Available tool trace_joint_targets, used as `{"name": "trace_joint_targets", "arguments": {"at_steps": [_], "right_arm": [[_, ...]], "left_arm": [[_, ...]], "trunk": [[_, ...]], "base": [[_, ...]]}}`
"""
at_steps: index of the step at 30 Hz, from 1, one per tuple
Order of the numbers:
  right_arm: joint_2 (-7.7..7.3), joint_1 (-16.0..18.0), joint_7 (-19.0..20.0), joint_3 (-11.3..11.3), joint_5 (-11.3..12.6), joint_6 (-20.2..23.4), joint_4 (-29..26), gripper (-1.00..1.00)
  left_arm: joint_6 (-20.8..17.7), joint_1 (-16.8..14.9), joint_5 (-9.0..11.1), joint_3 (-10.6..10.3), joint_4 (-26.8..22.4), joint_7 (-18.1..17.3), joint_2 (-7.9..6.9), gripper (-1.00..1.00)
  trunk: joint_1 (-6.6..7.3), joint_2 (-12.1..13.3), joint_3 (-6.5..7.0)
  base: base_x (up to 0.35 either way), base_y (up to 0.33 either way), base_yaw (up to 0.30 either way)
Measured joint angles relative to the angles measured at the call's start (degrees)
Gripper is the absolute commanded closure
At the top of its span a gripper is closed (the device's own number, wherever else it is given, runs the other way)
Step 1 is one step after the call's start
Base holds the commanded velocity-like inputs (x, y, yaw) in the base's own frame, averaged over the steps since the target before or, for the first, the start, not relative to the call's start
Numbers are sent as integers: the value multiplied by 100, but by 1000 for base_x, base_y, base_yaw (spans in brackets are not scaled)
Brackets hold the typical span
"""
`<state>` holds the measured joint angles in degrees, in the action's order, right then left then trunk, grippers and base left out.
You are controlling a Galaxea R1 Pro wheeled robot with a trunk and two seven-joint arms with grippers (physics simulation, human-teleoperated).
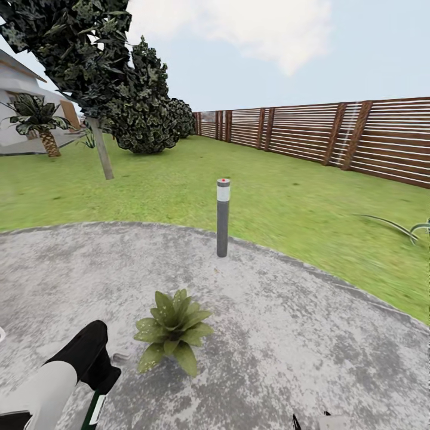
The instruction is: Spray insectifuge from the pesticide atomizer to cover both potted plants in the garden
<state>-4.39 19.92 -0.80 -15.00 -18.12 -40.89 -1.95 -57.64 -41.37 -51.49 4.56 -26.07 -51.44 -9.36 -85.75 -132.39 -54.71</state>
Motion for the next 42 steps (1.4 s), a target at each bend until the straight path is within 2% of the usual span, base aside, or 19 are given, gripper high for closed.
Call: {"name": "trace_joint_targets", "arguments": {"at_steps": [8,30,42], "right_arm": [[7,1,0,7,0,0,6,-100],[9,1,0,9,0,0,7,-100],[9,0,0,9,0,0,5,-100]], "left_arm": [[1,1,-1,12,75,1,-25,100],[0,2,8,51,8,1,7,100],[0,0,17,51,-3,3,16,100]], "trunk": [[-1,0,0],[1,0,0],[0,0,0]], "base": [[-76,-268,50],[19,-272,273],[107,-273,27]]}}
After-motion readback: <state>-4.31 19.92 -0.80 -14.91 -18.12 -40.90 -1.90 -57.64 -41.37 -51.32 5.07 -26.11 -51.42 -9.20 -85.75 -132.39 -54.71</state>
